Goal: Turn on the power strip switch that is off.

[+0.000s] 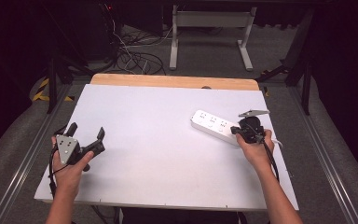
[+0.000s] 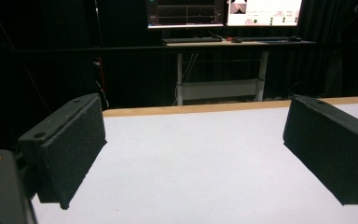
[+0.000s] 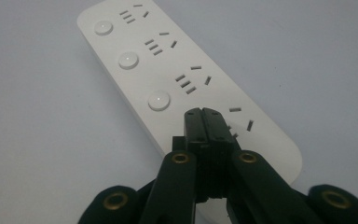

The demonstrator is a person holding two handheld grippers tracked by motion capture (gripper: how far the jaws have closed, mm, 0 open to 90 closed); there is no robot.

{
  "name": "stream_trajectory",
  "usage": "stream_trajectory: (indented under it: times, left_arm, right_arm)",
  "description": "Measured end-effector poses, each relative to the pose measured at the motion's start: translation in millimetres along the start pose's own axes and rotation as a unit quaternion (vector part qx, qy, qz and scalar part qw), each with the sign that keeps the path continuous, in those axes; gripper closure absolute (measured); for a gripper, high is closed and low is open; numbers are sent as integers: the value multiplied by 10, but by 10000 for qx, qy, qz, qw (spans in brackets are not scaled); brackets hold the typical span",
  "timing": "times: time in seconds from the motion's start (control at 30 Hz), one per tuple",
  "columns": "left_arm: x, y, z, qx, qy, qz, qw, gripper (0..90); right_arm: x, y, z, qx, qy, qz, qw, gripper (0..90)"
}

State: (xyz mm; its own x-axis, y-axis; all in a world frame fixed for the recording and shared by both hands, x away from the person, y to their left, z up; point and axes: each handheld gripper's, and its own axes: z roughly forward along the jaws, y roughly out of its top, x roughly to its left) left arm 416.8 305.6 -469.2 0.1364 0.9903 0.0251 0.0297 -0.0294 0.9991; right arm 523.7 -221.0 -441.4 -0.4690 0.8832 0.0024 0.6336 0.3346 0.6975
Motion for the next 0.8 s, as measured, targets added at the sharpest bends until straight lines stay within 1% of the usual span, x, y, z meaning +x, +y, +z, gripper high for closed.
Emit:
stream_trajectory:
  times: [0.1, 0.2, 0.37, 0.53, 0.67, 0.73, 0.8]
  left_arm:
    - [2, -2, 1, 2, 5, -3, 10000, 61]
    - [-2, -3, 1, 2, 1, -11, 10000, 61]
    - [2, -3, 1, -5, 9, -14, 10000, 62]
    - [3, -5, 2, -2, 11, -10, 10000, 62]
    - [3, -5, 3, -3, 16, -9, 10000, 62]
    - [1, -4, 2, -2, 9, -7, 10000, 62]
    - [1, -3, -1, 2, 0, -3, 10000, 62]
  right_arm:
    - [-19, -5, 20, 0, -3, -11, 10000, 900]
    - [-20, -16, 49, 69, -27, 0, 10000, 900]
    - [-21, -19, 66, 78, -31, -52, 10000, 900]
    - [-33, -21, 81, 65, -15, -25, 10000, 900]
    - [-29, -22, 82, 61, -10, -55, 10000, 900]
    - [8, -24, 95, 72, 3, -134, 9999, 900]
    - [39, -23, 106, 70, -71, -148, 9998, 900]
